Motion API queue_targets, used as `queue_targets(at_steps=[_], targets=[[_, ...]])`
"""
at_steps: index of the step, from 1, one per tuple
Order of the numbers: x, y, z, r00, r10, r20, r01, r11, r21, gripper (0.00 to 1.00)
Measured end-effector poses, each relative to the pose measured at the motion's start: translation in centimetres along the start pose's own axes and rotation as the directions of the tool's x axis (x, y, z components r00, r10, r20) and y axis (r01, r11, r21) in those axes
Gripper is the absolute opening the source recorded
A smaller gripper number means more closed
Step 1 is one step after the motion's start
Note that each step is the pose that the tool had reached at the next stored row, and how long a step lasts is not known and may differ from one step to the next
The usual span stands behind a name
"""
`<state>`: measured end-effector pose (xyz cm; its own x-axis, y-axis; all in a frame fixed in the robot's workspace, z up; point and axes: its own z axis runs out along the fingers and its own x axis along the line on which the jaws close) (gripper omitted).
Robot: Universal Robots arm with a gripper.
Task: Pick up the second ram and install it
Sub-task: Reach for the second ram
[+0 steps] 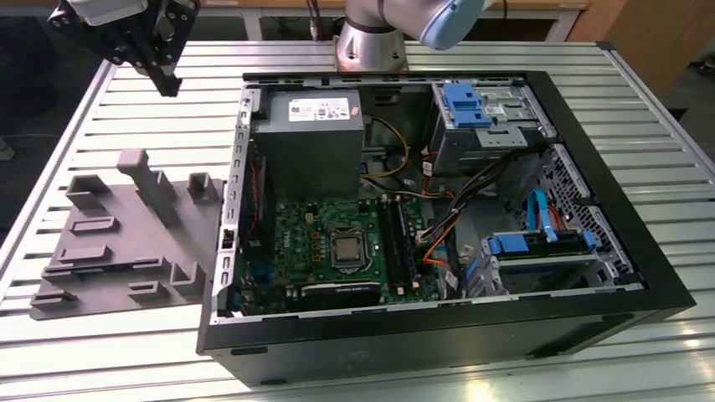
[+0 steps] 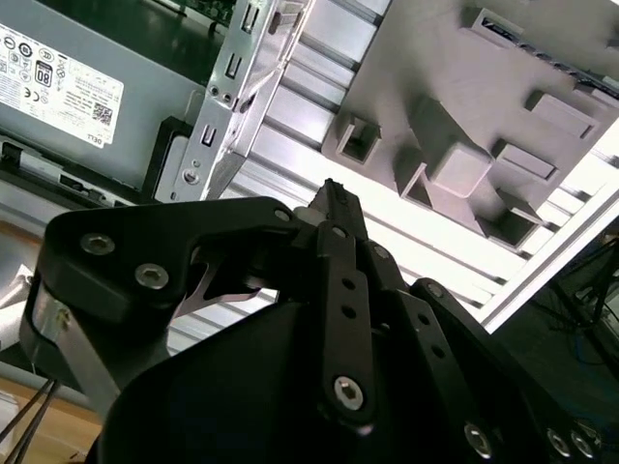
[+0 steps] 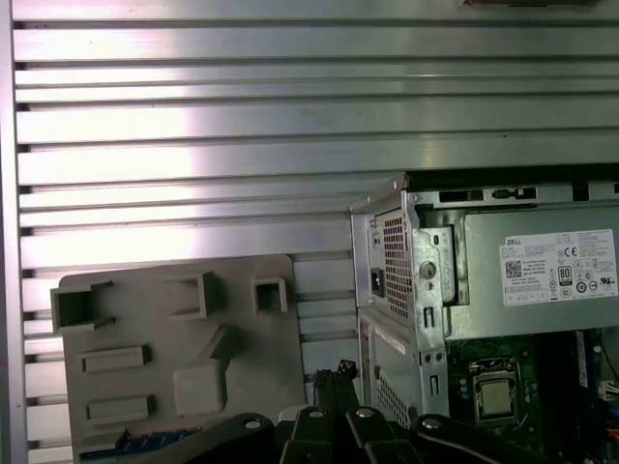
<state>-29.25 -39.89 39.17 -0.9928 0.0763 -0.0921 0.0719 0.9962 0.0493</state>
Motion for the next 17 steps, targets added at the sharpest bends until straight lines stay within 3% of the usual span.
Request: queue_targets(at_steps=[17], targets=[[2.42,-0.18,-0.12,1.0,0.0,0.0006,0.0,1.0,-0.0001,0.11]])
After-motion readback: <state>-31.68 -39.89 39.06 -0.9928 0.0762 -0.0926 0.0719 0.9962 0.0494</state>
